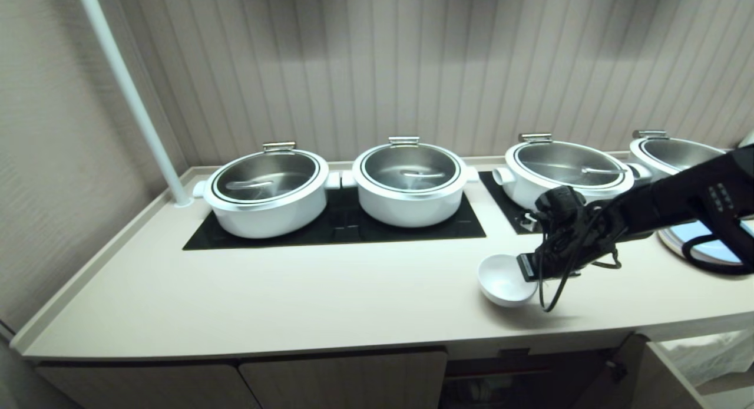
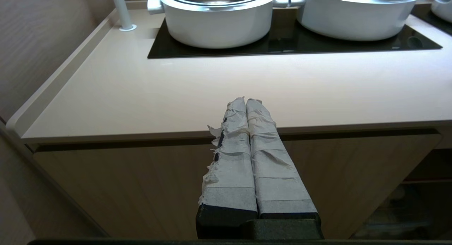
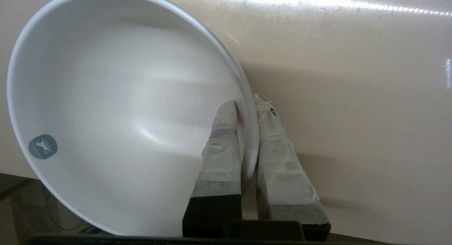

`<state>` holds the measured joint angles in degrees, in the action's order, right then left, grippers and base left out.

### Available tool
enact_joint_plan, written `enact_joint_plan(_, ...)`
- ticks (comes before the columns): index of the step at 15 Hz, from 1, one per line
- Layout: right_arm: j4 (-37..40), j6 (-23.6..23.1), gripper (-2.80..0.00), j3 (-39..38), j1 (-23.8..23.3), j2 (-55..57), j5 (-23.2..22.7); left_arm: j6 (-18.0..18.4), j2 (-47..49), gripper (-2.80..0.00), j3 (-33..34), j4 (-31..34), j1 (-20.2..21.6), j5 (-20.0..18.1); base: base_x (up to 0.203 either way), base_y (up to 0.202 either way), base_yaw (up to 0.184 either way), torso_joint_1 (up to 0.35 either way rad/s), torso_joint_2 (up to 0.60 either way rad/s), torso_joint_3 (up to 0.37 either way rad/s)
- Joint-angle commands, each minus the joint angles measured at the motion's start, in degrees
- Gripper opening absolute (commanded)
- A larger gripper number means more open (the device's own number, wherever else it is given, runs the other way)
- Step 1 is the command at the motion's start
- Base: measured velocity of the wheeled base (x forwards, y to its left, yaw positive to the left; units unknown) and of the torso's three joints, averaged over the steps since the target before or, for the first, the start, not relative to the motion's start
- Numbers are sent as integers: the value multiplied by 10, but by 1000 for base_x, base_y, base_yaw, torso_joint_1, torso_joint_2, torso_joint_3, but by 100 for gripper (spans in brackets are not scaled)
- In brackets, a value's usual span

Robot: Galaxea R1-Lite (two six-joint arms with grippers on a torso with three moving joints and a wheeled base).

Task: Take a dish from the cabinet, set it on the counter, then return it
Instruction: Pick up the bowl from the table

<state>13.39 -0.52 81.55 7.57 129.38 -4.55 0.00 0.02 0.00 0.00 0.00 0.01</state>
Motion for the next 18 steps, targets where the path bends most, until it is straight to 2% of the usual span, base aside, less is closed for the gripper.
enact_joint_plan(1,3,0,-280,0,1,1,0,0,0,-280,0,0,0,0,0,0,0,0,0,0)
enact_joint_plan(7,3,3,-280,0,1,-3,0,0,0,-280,0,0,0,0,0,0,0,0,0,0)
enact_joint_plan(16,6,39,-280,-8,1,-22,3,0,0,-280,0,0,0,0,0,0,0,0,0,0)
enact_joint_plan(18,5,62,-280,-17,3,-28,3,0,0,-280,0,0,0,1,0,0,0,0,0,0)
